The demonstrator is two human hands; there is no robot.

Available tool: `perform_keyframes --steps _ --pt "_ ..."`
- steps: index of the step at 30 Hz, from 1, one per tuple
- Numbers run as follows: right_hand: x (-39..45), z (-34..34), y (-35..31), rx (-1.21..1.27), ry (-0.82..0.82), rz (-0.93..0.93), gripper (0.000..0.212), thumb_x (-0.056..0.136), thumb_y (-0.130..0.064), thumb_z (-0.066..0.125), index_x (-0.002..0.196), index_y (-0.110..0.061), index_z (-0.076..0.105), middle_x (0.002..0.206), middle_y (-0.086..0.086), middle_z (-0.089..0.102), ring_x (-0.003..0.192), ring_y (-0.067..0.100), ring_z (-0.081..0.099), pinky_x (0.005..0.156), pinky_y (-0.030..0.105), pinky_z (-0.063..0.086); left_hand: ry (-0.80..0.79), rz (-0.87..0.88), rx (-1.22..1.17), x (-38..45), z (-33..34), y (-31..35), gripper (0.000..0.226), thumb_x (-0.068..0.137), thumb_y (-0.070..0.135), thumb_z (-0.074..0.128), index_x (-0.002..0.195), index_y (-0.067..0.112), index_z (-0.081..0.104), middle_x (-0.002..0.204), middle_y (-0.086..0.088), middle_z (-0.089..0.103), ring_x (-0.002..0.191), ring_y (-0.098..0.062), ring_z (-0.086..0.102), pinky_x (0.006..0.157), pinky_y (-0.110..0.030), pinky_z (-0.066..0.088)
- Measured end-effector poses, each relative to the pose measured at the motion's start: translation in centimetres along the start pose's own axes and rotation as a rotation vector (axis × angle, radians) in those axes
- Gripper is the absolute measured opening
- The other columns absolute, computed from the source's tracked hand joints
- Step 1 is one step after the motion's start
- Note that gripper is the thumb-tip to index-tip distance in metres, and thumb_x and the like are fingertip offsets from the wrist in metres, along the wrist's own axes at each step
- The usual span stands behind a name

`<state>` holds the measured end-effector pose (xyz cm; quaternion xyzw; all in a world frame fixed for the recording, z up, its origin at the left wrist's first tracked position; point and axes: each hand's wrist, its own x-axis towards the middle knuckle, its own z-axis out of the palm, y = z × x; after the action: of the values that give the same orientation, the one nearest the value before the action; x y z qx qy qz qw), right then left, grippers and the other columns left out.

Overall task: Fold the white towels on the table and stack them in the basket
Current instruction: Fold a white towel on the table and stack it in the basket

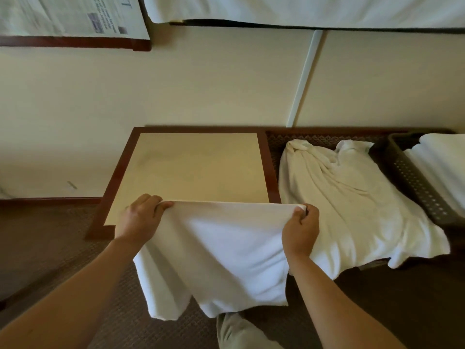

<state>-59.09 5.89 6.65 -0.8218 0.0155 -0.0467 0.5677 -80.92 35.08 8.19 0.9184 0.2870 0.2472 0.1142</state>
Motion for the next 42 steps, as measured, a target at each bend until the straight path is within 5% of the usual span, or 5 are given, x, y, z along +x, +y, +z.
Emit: perform_keyframes --steps 10,19,35,39,42 --pt "16.6 14.8 0.6 -0.212 0.005 0.048 0.023 0.106 -0.013 0.044 0.120 -0.005 0.059 0.116 0.016 0.065 0.105 0.038 0.061 0.083 0.041 0.047 -0.462 -0.053 0.179 21.9 9.4 -2.0 0.040 0.098 0.060 0.047 0.084 0.027 0.065 0.086 0.006 0.056 0.087 -0.024 0.063 0.072 -0.035 0.044" --pt "32.9 28.1 0.1 -0.328 -0.060 -0.025 0.023 0.104 -0.016 0.048 0.111 -0.002 0.065 0.114 0.019 0.065 0.105 0.039 0.059 0.077 0.035 0.039 -0.540 0.043 0.300 39.3 19.1 -4.9 0.048 0.097 0.065 0.045 0.099 0.024 0.070 0.108 -0.001 0.068 0.105 -0.030 0.066 0.085 -0.041 0.051" --pt "37.9 36.1 -0.4 -0.796 0.083 -0.015 0.045 0.100 -0.027 0.048 0.141 -0.011 0.050 0.138 0.023 0.045 0.126 0.045 0.044 0.098 0.055 0.038 -0.678 -0.258 -0.017 46.3 26.7 -7.3 0.043 0.089 0.065 0.064 0.113 0.030 0.072 0.100 0.001 0.066 0.095 -0.024 0.060 0.079 -0.032 0.048" --pt "25.8 40.8 -4.3 -0.800 -0.407 -0.470 0.047 0.100 -0.036 0.036 0.143 -0.027 0.051 0.157 0.006 0.040 0.146 0.032 0.032 0.108 0.058 0.032 -0.752 -0.349 -0.274 46.3 24.9 -10.5 0.041 0.090 0.058 0.069 0.109 0.022 0.074 0.099 0.003 0.068 0.085 -0.017 0.064 0.068 -0.030 0.051" --pt "18.1 45.4 -5.6 -0.843 -0.793 -0.519 0.055 0.104 -0.046 0.021 0.157 -0.035 0.030 0.172 -0.004 0.009 0.158 0.027 0.002 0.121 0.061 0.005 -0.851 -0.500 -0.632 45.8 22.9 -12.6 0.066 0.065 0.068 0.084 0.107 0.018 0.077 0.105 -0.006 0.077 0.102 -0.026 0.073 0.087 -0.037 0.060"
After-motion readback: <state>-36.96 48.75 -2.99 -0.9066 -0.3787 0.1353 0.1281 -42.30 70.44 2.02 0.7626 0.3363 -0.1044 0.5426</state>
